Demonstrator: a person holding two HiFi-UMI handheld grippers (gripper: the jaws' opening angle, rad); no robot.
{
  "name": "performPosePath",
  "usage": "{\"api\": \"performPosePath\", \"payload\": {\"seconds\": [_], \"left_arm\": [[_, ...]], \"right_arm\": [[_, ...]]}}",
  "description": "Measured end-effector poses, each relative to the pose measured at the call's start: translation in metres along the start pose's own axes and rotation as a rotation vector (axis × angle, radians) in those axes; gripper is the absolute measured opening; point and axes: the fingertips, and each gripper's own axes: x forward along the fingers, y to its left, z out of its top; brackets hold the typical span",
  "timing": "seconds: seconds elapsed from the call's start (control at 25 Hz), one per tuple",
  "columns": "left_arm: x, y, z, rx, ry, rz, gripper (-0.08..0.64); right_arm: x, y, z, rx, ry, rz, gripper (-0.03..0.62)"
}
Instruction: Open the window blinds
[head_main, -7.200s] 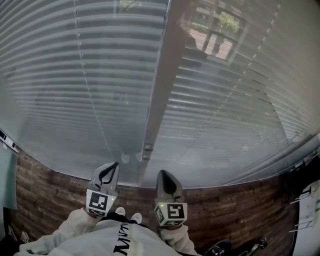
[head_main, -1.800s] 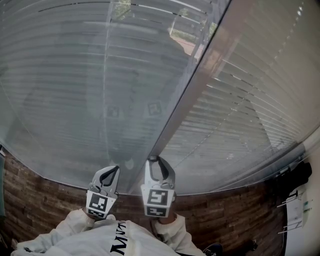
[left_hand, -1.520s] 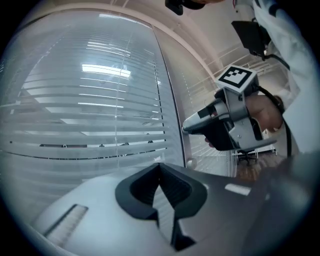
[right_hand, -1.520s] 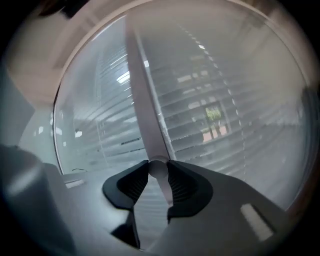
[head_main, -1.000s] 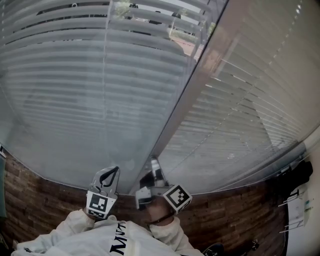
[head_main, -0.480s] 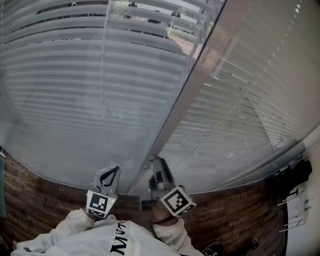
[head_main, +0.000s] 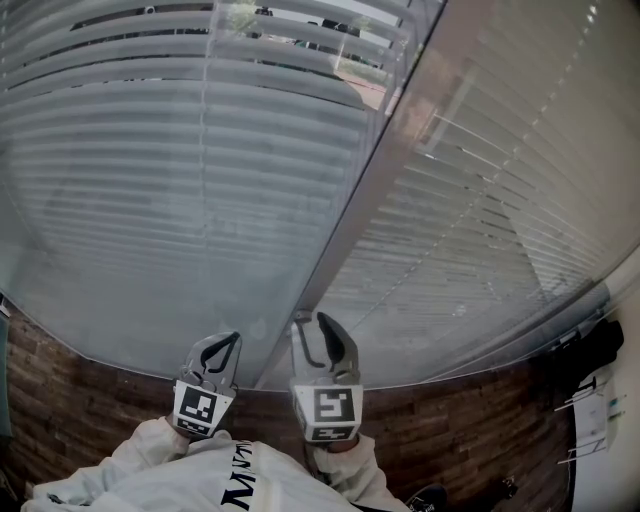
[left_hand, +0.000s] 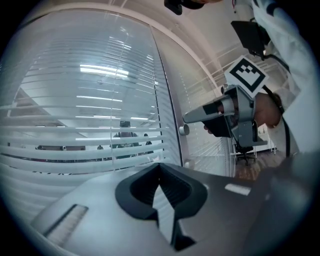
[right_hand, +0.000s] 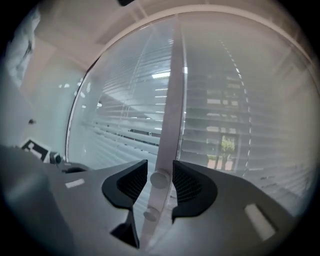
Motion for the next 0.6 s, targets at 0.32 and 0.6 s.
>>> {"api": "performPosePath", "payload": {"seconds": [0.32,0.6], "left_arm": [[0.006,0.002,0.001,-0.012,-0.005,0.01,0.0],[0.006,0.0,0.001,-0.018,-0.006,0.013,0.0]], "right_arm": [[0.011,0.004,-0.011,-0.568,0.126,-0.152,0.155],[0.015,0.014,-0.022,-0.886,0.216,-0.219,0.129]]}}
